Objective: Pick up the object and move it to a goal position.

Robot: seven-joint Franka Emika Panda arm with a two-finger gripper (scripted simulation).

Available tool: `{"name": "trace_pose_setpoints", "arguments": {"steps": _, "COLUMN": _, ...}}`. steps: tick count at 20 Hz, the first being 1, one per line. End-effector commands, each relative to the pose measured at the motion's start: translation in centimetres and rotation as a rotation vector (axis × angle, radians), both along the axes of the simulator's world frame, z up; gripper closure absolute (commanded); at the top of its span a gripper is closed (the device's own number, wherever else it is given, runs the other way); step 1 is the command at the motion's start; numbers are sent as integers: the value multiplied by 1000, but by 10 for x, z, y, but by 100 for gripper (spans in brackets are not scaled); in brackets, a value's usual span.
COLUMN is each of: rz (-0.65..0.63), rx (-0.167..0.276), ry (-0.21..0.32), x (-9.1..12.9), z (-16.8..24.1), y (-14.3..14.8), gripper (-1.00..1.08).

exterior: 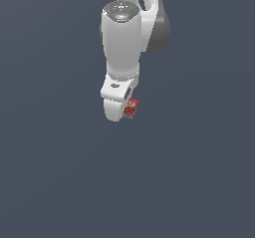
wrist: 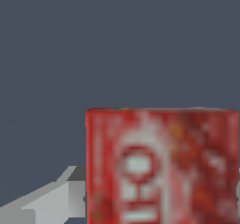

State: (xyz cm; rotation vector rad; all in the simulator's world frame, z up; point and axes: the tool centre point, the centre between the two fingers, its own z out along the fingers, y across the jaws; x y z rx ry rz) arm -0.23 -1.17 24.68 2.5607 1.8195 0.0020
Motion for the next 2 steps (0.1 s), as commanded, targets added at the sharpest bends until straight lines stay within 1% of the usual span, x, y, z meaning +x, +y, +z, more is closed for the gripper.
{"name": "trace_pose_setpoints", "arguments": {"steps": 1, "rz": 0, "rx": 0, "ry": 1, "x": 1, "z": 3, "y": 0, "gripper": 108}}
{"name": "trace_pose_setpoints", "arguments": {"steps": 2, "rz": 0, "rx": 0, "ry": 1, "x": 1, "z": 3, "y": 0, "gripper": 108}}
